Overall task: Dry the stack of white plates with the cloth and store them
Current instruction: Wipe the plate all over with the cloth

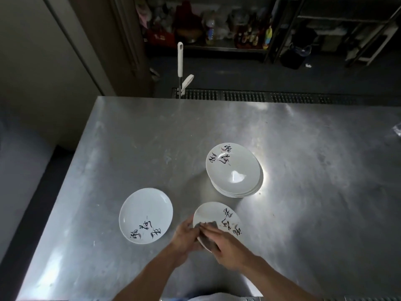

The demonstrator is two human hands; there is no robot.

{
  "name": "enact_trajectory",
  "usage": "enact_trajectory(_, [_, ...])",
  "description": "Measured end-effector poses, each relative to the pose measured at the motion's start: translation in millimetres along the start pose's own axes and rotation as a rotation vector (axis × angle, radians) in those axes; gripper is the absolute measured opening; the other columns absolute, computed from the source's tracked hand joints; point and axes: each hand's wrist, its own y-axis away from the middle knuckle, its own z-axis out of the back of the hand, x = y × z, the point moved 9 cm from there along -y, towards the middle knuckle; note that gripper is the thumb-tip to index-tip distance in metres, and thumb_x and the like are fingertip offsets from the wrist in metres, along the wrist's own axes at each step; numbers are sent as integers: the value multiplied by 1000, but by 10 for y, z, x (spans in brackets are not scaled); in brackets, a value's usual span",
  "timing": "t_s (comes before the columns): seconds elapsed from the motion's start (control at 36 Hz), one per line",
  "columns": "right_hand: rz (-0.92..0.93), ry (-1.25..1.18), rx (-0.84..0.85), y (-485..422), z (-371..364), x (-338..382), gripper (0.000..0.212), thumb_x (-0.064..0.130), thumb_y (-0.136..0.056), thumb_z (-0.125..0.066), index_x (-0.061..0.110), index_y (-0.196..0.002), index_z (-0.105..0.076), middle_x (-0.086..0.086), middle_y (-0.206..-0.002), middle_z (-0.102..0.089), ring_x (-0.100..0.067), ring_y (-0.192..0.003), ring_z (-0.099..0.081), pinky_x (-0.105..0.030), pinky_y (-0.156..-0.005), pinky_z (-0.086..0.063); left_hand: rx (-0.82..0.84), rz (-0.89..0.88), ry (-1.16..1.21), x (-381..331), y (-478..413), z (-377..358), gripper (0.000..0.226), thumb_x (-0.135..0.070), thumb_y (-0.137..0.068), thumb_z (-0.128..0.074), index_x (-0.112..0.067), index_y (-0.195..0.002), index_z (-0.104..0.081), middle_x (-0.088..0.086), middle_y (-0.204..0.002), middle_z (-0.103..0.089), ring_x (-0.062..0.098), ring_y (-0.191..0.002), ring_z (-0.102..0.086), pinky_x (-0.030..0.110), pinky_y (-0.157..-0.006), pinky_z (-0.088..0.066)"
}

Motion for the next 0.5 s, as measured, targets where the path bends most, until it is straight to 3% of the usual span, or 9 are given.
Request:
enact_trajectory(0.17, [-100,112,-20,42,49,-330,64,9,-98,-43,14,-159,-24,8,-166,-14,-5,-153,-8,-17,-122,-4,-1,19,-12,88,26,58,58,11,-90,-38,-23,-128,-66,7,-99,-75,17,-81,-73,37,-71,-61])
enact_trajectory(0.28, [-244,143,-8,-132,-7,-500,66,8,-104,-35,9,-160,0,-2,-168,9,-14,-155,6,-27,-124,4,8,16,-31,144,62,65,57,10,-90,-40,-23,-129,-65,9,-99,-73,20,-81,-71,40,-72,-61])
enact_trajectory(0.33, [-223,91,4,-226,-42,-401,68,8,-103,-39,9,-160,-2,-1,-167,8,-15,-155,5,-29,-125,0,-24,28,-17,170,64,113,48,8,-90,-44,-19,-126,-62,11,-104,-71,21,-82,-72,42,-71,-62])
enact_trajectory(0.39, [-120,49,6,-273,-83,-185,68,11,-101,-47,10,-160,-12,2,-167,-2,-11,-155,-4,-24,-124,-4,-58,40,2,183,55,170,36,0,-89,-54,-13,-122,-55,15,-110,-68,23,-84,-72,44,-70,-62])
enact_trajectory(0.5, [2,-5,46,-171,-191,9,65,10,-96,-45,12,-158,-24,12,-164,-12,3,-151,-8,-15,-121,-5,-102,47,-69,143,60,249,15,-13,-97,-58,-11,-108,-47,11,-99,-69,26,-83,-73,40,-65,-60])
